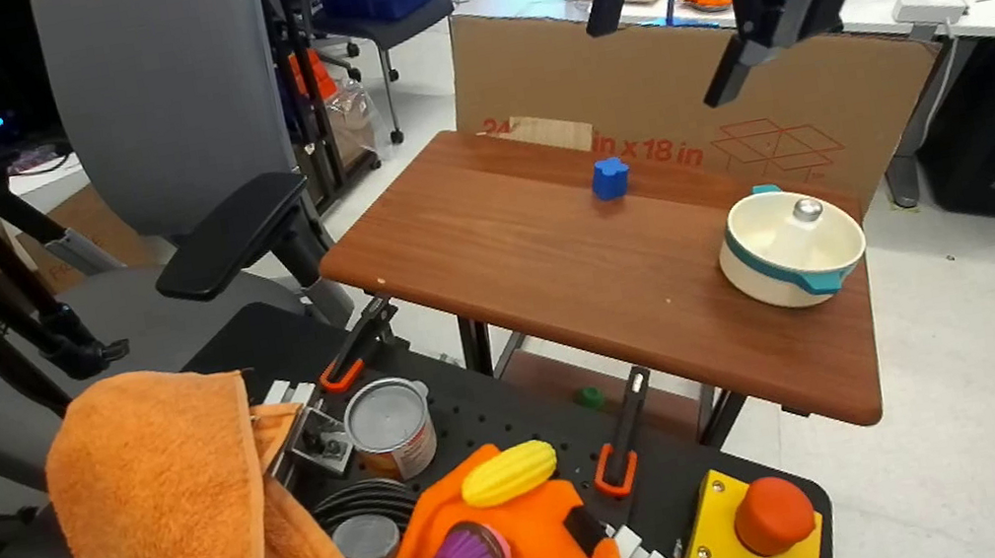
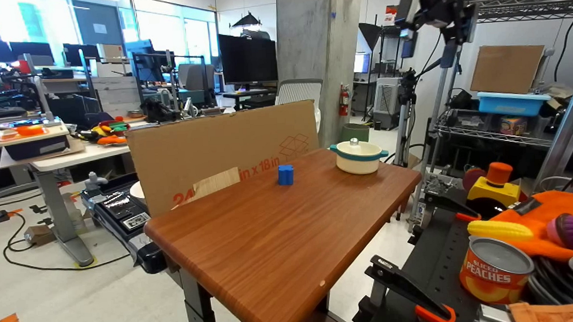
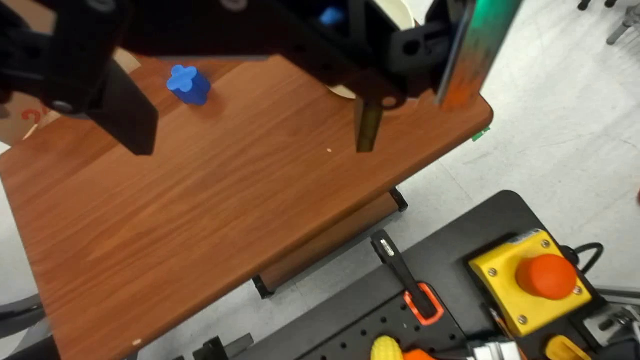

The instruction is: Pick the blue object and move it to the bottom on the desk

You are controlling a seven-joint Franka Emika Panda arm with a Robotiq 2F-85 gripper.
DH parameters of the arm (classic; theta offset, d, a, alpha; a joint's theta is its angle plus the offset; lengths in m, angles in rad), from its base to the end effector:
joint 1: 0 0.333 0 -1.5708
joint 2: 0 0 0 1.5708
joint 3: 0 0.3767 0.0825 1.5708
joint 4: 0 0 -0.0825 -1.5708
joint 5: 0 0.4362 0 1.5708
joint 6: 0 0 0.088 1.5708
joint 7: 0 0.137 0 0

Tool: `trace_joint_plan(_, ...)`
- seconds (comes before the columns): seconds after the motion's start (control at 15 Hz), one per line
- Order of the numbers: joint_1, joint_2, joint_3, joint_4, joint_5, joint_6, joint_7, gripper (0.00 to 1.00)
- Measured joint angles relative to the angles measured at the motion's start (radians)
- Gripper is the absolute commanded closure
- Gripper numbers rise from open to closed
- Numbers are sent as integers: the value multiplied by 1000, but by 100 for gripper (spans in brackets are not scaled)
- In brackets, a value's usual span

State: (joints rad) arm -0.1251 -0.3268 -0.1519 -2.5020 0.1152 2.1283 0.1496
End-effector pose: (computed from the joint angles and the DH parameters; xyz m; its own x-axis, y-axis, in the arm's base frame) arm 0.4303 -0.1134 0.3944 0.8863 -0.4567 -0.0768 -0.4631 -0.8763 -0.1325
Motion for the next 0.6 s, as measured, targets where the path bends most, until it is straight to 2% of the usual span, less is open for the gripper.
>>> trace_joint_plan(0.27,29,249,77,175,-13,92,170,0)
trace_joint_plan(0.6,66,572,94,435,-75,100,360,0)
